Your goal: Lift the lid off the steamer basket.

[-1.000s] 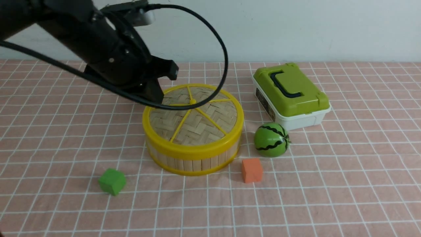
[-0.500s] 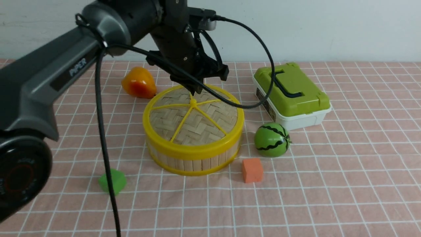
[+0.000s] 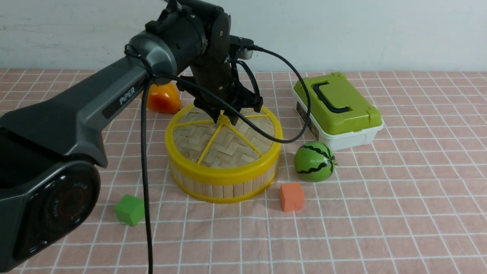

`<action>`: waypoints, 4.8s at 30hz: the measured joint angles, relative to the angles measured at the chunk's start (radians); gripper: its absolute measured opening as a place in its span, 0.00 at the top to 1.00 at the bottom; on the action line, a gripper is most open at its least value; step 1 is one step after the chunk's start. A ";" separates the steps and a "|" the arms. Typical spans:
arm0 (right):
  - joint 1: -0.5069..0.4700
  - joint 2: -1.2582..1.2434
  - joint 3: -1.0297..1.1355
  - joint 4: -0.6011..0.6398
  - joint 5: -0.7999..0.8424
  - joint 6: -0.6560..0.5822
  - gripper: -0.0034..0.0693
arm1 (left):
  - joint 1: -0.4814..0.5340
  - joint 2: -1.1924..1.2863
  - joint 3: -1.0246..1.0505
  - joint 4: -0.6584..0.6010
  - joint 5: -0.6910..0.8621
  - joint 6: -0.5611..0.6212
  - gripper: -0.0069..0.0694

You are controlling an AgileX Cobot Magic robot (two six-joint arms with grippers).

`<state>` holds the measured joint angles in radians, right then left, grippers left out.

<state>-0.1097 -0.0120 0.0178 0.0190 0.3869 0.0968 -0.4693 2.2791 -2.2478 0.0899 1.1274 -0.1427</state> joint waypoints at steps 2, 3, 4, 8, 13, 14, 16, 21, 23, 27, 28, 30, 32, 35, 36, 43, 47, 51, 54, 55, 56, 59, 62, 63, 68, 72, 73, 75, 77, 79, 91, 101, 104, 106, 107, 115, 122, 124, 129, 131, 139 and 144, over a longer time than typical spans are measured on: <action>0.000 0.000 0.000 0.000 0.000 0.000 0.62 | 0.000 0.002 0.000 -0.001 0.004 0.000 0.60; 0.000 0.000 0.000 0.000 0.000 0.000 0.62 | 0.000 0.004 -0.002 0.004 0.009 0.000 0.67; 0.000 0.000 0.000 0.000 0.000 0.000 0.62 | 0.001 0.005 -0.004 0.008 0.011 0.000 0.73; 0.000 0.000 0.000 0.000 0.000 0.000 0.62 | 0.002 0.005 -0.007 0.008 0.014 0.000 0.77; 0.000 0.000 0.000 0.000 0.000 0.000 0.62 | 0.000 0.002 -0.061 0.005 0.054 0.003 0.77; 0.000 0.000 0.000 0.000 0.000 0.000 0.62 | 0.000 0.000 -0.065 0.005 0.054 0.005 0.77; 0.000 0.000 0.000 0.000 0.000 0.000 0.62 | -0.001 -0.032 -0.127 0.033 0.098 0.014 0.77; 0.000 0.000 0.000 0.000 0.000 0.000 0.62 | 0.030 -0.140 -0.179 0.191 0.116 0.010 0.77; 0.000 0.000 0.000 0.000 0.000 0.000 0.62 | 0.074 -0.174 -0.185 0.218 0.116 -0.007 0.77; 0.000 0.000 0.000 0.000 0.000 0.000 0.62 | 0.212 -0.198 -0.170 0.226 0.116 -0.048 0.77; 0.000 0.000 0.000 0.000 0.000 0.000 0.62 | 0.239 -0.198 -0.157 0.225 0.116 -0.055 0.77; 0.000 0.000 0.000 0.000 0.000 0.000 0.62 | 0.294 -0.198 -0.114 0.217 0.116 -0.064 0.77; 0.000 0.000 0.000 0.000 0.000 0.000 0.62 | 0.334 -0.198 -0.056 0.204 0.116 -0.077 0.77; 0.000 0.000 0.000 0.000 0.000 0.000 0.62 | 0.369 -0.198 0.060 0.182 0.113 -0.086 0.77; 0.000 0.000 0.000 0.000 0.000 0.000 0.62 | 0.373 -0.198 0.097 0.175 0.099 -0.088 0.77; 0.000 0.000 0.000 0.000 0.000 0.000 0.62 | 0.379 -0.165 0.328 0.155 -0.127 -0.179 0.77; 0.000 0.000 0.000 0.000 0.000 0.000 0.62 | 0.379 -0.122 0.344 0.155 -0.178 -0.218 0.77; 0.000 0.000 0.000 0.000 0.000 0.000 0.62 | 0.379 -0.096 0.345 0.154 -0.186 -0.236 0.77; 0.000 0.000 0.000 0.000 0.000 0.000 0.62 | 0.379 -0.093 0.345 0.154 -0.190 -0.236 0.68; 0.000 0.000 0.000 0.000 0.000 0.000 0.62 | 0.379 -0.093 0.345 0.152 -0.190 -0.236 0.64; 0.000 0.000 0.000 0.000 0.000 0.000 0.62 | 0.379 -0.093 0.345 0.152 -0.190 -0.236 0.63; 0.000 0.000 0.000 0.000 0.000 0.000 0.62 | 0.379 -0.116 0.345 0.143 -0.165 -0.236 0.50; 0.000 0.000 0.000 0.000 0.000 0.000 0.62 | 0.379 -0.179 0.347 0.115 -0.144 -0.236 0.53; 0.000 0.000 0.000 0.000 0.000 0.000 0.62 | 0.379 -0.229 0.349 0.105 -0.143 -0.235 0.58; 0.000 0.000 0.000 0.000 0.000 0.000 0.62 | 0.379 -0.443 0.349 0.051 -0.161 -0.191 0.80; 0.000 0.000 0.000 0.000 0.000 0.000 0.62 | 0.379 -0.706 0.348 -0.006 -0.188 -0.146 0.93; 0.000 0.000 0.000 0.000 0.000 0.000 0.62 | 0.379 -0.774 0.360 -0.018 -0.188 -0.128 0.93; 0.000 0.000 0.000 0.000 0.000 0.000 0.62 | 0.379 -0.870 0.410 -0.032 -0.188 -0.097 0.93; 0.000 0.000 0.000 0.000 0.000 0.000 0.62 | 0.379 -0.948 0.477 -0.038 -0.188 -0.082 0.93; 0.000 0.000 0.000 0.000 0.000 0.000 0.62 | 0.379 -1.050 0.590 -0.041 -0.201 -0.072 0.93; 0.000 0.000 0.000 0.000 0.000 0.000 0.62 | 0.379 -1.673 1.368 -0.242 -0.546 -0.063 0.93; 0.000 0.000 0.000 0.000 0.000 0.000 0.62 | 0.379 -2.155 1.824 -0.504 -0.540 -0.063 0.93; 0.000 0.000 0.000 0.000 0.000 0.000 0.62 | 0.379 -2.276 1.897 -0.405 -0.563 -0.063 0.93; 0.000 0.000 0.000 0.000 0.000 0.000 0.62 | 0.380 -2.289 1.927 -0.354 -0.580 -0.064 0.93; 0.000 0.000 0.000 0.000 0.000 0.000 0.62 | 0.392 -2.293 1.956 -0.285 -0.603 -0.075 0.93; 0.000 0.000 0.000 0.000 0.000 0.000 0.62 | 0.474 -2.292 2.131 -0.132 -0.636 -0.119 0.93; 0.000 0.000 0.000 0.000 0.000 0.000 0.62 | 0.478 -2.292 2.268 -0.135 -0.685 -0.069 0.93; 0.000 0.000 0.000 0.000 0.000 0.000 0.62 | 0.478 -2.292 2.271 -0.154 -0.710 -0.057 0.93; 0.000 0.000 0.000 0.000 0.000 0.000 0.62 | 0.478 -2.292 2.272 -0.211 -0.736 0.047 0.93; 0.000 0.000 0.000 0.000 0.000 0.000 0.62 | 0.478 -2.292 2.272 -0.214 -0.736 0.077 0.93; 0.000 0.000 0.000 0.000 0.000 0.000 0.62 | 0.462 -2.292 2.277 -0.214 -0.737 0.095 0.93; 0.000 0.000 0.000 0.000 0.000 0.000 0.62 | 0.440 -2.292 2.277 -0.214 -0.737 0.095 0.93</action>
<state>-0.1097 -0.0120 0.0178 0.0190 0.3869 0.0968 -0.0295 -0.0131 0.0292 -0.1243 0.3907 -0.0479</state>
